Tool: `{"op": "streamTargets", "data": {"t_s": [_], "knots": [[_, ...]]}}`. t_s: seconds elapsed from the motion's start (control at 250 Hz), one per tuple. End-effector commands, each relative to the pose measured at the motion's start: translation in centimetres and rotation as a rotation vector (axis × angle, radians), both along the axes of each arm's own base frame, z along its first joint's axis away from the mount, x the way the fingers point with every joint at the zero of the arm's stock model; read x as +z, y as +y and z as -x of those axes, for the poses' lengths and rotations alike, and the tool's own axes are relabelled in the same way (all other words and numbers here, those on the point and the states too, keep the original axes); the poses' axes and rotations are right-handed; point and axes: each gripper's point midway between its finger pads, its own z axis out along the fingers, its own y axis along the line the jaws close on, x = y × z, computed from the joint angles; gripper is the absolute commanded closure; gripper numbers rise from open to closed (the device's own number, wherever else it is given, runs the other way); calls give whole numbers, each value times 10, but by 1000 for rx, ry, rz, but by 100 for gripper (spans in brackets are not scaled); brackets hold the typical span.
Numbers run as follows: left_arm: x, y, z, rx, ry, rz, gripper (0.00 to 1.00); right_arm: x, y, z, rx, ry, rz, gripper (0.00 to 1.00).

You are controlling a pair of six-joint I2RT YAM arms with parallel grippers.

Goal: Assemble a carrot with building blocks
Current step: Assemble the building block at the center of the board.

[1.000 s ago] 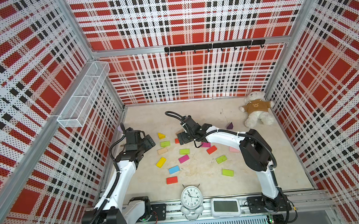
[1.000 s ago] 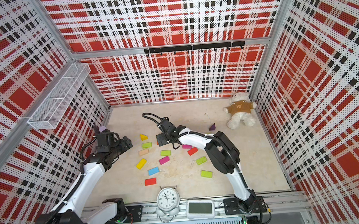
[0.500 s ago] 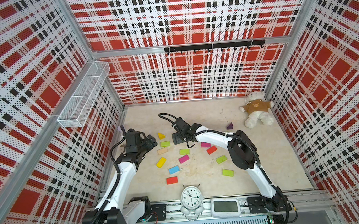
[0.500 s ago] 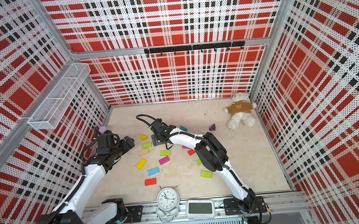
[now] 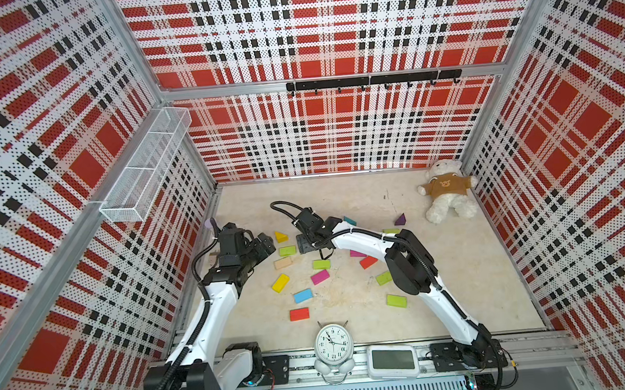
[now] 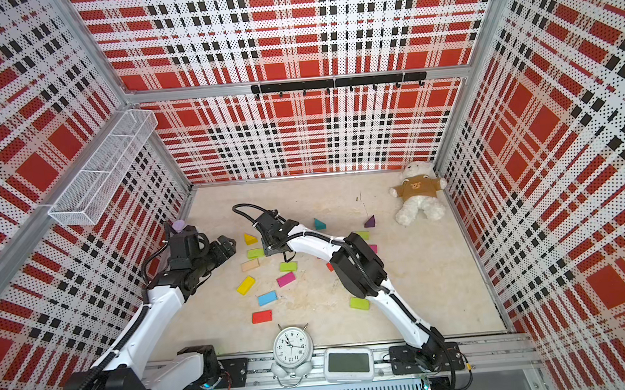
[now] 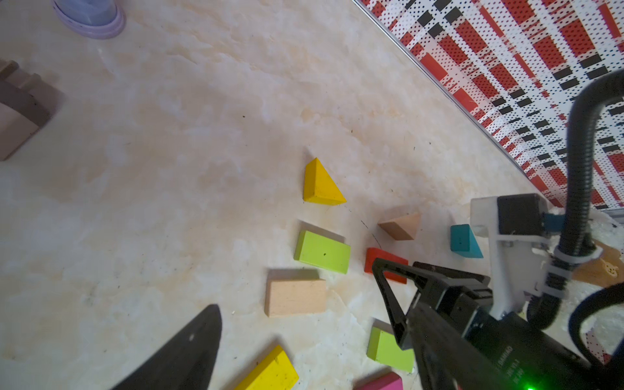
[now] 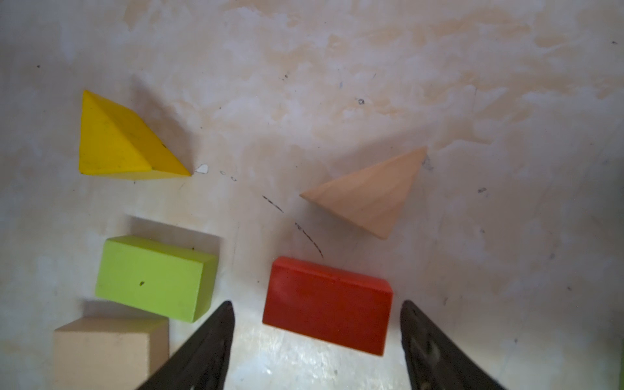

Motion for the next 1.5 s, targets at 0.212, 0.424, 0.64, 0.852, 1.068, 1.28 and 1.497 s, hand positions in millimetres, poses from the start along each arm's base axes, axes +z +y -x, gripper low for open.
{"op": "streamTargets", "data": {"t_s": [0.212,0.424,0.64,0.852,1.068,1.28,1.497], "knots": [[15,13,8,70,-45,-5,11,-12,1,-2,-34,-5,62,31],[27,21,17,101,-65,-21,11,-21,2,-1,-39,8,66,32],[26,24,21,111,-62,-23,11,-23,3,-2,-40,10,62,36],[20,25,21,115,-56,-20,11,-18,9,4,-27,3,42,40],[15,25,21,113,-46,-20,11,-9,19,10,-19,8,-11,41],[13,25,20,109,-43,-19,11,-9,27,10,-16,17,-35,41],[10,24,21,105,-36,-21,11,-9,30,12,-17,24,-47,40]]}}
